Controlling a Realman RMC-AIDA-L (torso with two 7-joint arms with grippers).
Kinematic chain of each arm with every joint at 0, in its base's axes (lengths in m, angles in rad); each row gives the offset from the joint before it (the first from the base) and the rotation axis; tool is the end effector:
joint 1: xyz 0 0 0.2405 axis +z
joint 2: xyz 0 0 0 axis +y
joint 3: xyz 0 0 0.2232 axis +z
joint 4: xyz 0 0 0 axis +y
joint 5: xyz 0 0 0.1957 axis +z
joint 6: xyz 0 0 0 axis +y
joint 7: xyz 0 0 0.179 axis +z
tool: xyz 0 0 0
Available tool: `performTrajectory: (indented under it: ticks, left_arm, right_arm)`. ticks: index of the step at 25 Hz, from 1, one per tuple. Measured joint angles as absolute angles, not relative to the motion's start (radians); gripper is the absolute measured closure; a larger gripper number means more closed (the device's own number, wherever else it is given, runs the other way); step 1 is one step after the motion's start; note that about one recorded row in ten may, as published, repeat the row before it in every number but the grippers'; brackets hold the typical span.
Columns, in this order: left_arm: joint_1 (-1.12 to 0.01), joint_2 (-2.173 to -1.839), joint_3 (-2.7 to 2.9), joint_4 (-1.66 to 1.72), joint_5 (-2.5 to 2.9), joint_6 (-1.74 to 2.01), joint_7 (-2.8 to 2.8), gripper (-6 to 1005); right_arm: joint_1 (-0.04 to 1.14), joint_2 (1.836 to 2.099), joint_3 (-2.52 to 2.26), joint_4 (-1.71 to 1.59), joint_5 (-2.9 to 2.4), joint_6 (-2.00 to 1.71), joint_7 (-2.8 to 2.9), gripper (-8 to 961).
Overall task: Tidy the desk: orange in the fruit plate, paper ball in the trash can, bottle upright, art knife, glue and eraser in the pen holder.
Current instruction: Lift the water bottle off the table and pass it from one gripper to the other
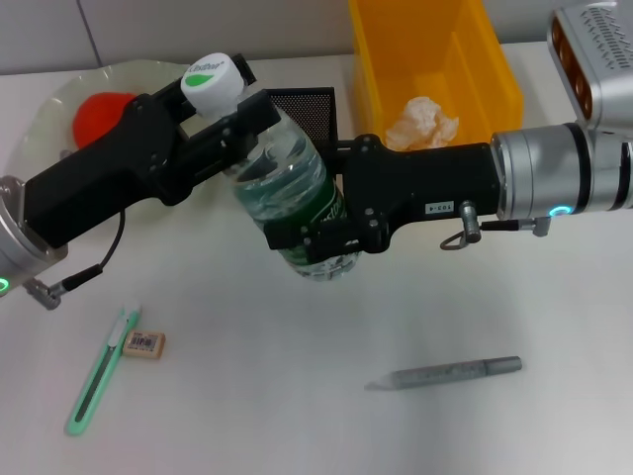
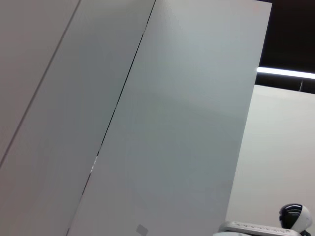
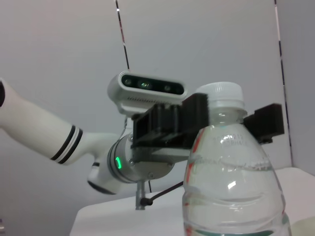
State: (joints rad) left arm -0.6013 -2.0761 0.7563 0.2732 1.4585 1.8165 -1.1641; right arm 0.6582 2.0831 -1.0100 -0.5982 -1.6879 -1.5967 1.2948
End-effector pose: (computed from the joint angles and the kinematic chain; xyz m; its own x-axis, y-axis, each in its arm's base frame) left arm -0.1389 0.2972 -0.0015 0.3809 0.2001 0.9027 0.3529 -0.9339 0.0581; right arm 0.1266 0.3140 -0.0414 0.7941 -0.1387 -0.5918 -0.1693 -0.9856 0.0038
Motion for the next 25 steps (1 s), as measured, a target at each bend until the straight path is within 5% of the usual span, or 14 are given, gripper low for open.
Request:
performTrajectory:
  ticks: [6, 13, 25]
  left_arm:
    - [-0.611, -2.072, 0.764, 0.281, 1.468, 1.805, -1.198, 319]
    - [-0.61, -2.071, 0.767, 0.282, 1.467, 1.786, -1.208, 570]
    - [-0.605, -2.071, 0.767, 0.282, 1.461, 1.79, -1.204, 568]
  right_arm:
    - [0.662, 2.083, -1.028, -0.598, -1.687, -1.597, 1.295, 122]
    - [0.663, 2.083, -1.029, -0.598, -1.687, -1.603, 1.295, 117]
    - [0.647, 2.08, -1.02, -0.585, -1.683, -1.59, 1.302, 109]
